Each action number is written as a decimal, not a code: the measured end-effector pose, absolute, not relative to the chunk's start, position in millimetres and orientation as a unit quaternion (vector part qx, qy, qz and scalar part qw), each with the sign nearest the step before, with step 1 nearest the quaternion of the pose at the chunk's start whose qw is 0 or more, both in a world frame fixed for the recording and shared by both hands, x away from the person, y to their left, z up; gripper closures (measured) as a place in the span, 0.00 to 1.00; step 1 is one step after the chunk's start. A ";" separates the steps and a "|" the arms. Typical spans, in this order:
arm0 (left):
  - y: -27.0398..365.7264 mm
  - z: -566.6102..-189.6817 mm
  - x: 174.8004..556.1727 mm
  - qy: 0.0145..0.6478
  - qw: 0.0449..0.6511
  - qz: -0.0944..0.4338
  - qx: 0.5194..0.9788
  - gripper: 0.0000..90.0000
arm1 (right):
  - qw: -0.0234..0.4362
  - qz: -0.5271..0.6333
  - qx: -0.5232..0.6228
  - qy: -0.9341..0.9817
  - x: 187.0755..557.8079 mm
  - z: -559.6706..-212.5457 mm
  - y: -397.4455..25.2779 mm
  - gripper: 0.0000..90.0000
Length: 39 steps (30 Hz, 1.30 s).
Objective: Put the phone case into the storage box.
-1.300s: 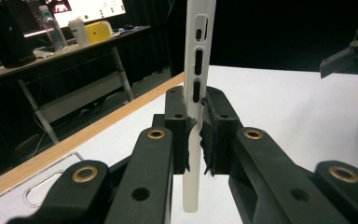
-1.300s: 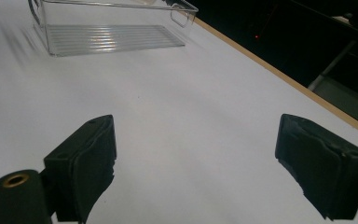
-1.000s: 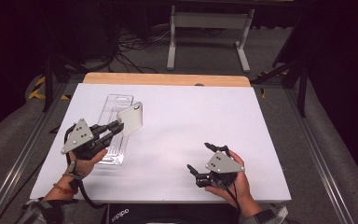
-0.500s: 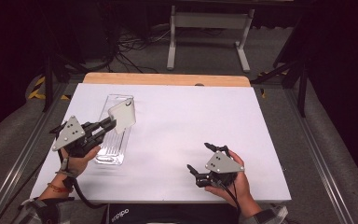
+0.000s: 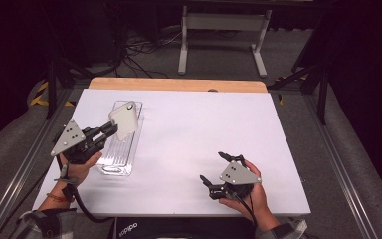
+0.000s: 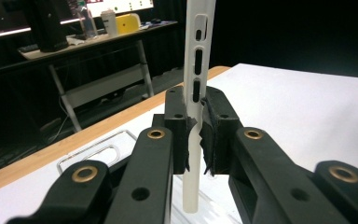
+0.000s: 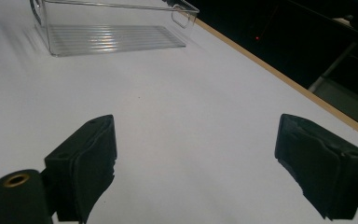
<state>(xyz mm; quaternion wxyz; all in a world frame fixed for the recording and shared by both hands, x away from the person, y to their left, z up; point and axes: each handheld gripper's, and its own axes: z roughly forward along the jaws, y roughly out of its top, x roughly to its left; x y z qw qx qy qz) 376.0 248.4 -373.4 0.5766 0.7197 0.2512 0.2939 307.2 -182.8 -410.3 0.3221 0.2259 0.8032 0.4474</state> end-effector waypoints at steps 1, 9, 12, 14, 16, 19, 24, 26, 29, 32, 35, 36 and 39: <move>249.2 -374.2 377.1 0.255 0.576 0.292 0.719 0.91 | 0.322 0.447 0.226 0.803 307.2 -410.3 -182.7 0.15; 255.0 -381.1 392.1 0.269 0.565 0.292 0.723 0.91 | 0.319 0.445 0.226 0.806 308.0 -411.6 -181.9 0.15; 257.7 -383.9 402.1 0.275 0.563 0.294 0.722 0.91 | 0.319 0.444 0.227 0.806 308.8 -412.5 -181.5 0.15; 259.8 -387.3 410.0 0.281 0.567 0.286 0.720 0.91 | 0.317 0.443 0.228 0.807 309.4 -413.1 -181.4 0.15; 260.6 -388.3 413.6 0.282 0.565 0.285 0.722 0.91 | 0.317 0.441 0.228 0.808 309.7 -413.7 -181.0 0.15; 264.1 -392.9 429.6 0.288 0.566 0.269 0.724 0.91 | 0.316 0.439 0.228 0.810 310.4 -414.9 -180.0 0.15; 270.3 -398.1 445.9 0.299 0.575 0.252 0.719 0.91 | 0.315 0.436 0.229 0.811 311.8 -416.5 -179.5 0.15; 272.0 -399.9 451.4 0.299 0.573 0.251 0.721 0.91 | 0.315 0.434 0.230 0.812 312.7 -417.8 -178.8 0.15; 272.7 -405.3 461.8 0.305 0.572 0.248 0.720 0.91 | 0.313 0.431 0.229 0.815 313.6 -419.0 -177.7 0.15; 273.6 -409.0 468.3 0.309 0.573 0.239 0.721 0.91 | 0.313 0.428 0.226 0.817 314.3 -420.2 -176.7 0.15; 271.4 -412.8 473.7 0.312 0.563 0.239 0.727 0.91 | 0.311 0.427 0.226 0.819 314.8 -420.8 -176.3 0.15; 271.5 -413.6 475.0 0.311 0.561 0.237 0.730 0.91 | 0.312 0.426 0.224 0.819 314.9 -421.0 -176.1 0.15; 269.2 -418.1 480.6 0.313 0.556 0.238 0.732 0.91 | 0.310 0.425 0.224 0.820 315.6 -422.0 -175.8 0.15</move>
